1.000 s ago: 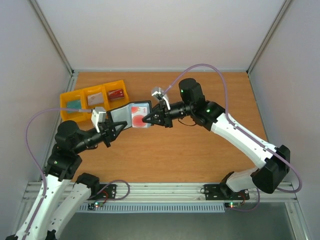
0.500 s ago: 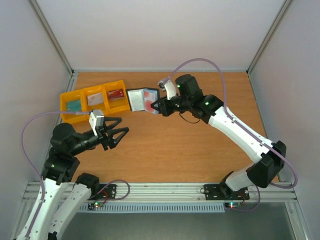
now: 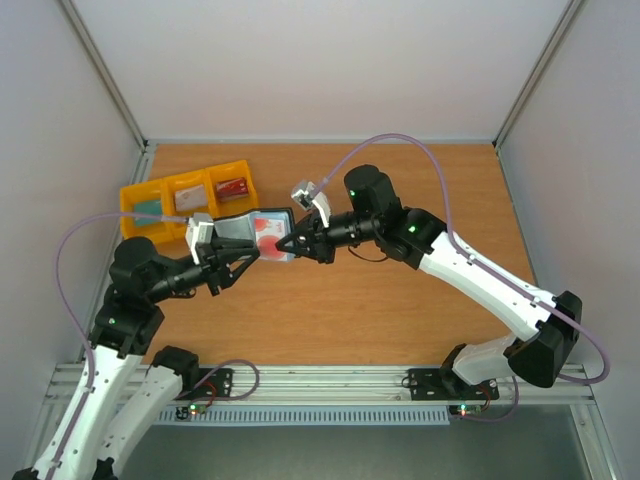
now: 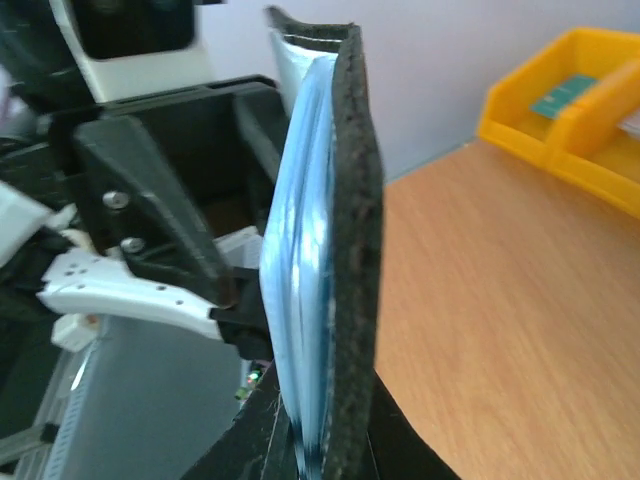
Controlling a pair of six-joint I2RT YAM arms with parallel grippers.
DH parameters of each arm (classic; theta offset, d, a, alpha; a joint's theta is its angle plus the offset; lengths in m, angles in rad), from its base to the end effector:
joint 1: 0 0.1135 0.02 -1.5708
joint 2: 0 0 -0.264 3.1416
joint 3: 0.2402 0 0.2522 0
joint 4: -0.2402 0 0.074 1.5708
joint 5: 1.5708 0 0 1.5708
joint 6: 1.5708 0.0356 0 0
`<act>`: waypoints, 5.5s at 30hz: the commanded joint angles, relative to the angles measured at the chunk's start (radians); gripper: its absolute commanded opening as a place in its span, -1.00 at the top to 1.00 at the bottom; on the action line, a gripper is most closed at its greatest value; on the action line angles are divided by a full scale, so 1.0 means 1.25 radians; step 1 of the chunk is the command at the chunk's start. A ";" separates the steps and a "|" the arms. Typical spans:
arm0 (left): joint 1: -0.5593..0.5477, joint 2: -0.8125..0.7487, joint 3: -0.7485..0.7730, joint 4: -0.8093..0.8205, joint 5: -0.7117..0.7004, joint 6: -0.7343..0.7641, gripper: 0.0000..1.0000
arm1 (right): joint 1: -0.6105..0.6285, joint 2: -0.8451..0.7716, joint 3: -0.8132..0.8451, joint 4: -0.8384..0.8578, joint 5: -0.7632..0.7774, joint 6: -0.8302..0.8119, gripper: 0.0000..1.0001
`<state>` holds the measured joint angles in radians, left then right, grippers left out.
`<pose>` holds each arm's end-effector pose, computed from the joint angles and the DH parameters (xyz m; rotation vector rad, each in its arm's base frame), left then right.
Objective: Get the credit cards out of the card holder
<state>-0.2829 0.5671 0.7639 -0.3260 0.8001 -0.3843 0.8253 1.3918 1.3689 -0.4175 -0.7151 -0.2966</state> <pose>0.1118 -0.0591 0.3493 0.5411 1.7189 -1.1609 0.1935 0.2440 0.3847 -1.4613 1.4376 1.0499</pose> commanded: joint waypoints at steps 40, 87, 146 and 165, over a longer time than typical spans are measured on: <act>0.003 -0.032 -0.057 0.218 0.123 -0.131 0.99 | -0.053 -0.052 -0.001 -0.028 -0.267 -0.142 0.98; 0.002 -0.056 -0.089 0.290 0.164 -0.180 0.99 | -0.106 -0.045 0.081 -0.264 -0.294 -0.277 0.98; -0.018 0.046 -0.078 0.359 0.166 -0.154 0.85 | -0.096 -0.038 0.087 -0.218 -0.347 -0.243 0.98; -0.026 0.039 -0.057 0.340 0.196 -0.162 1.00 | -0.096 -0.027 0.090 -0.194 -0.349 -0.236 0.98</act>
<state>-0.3099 0.6209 0.6601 0.0769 1.0351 -0.5804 0.6960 1.3674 1.4406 -0.7010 -1.0985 -0.6025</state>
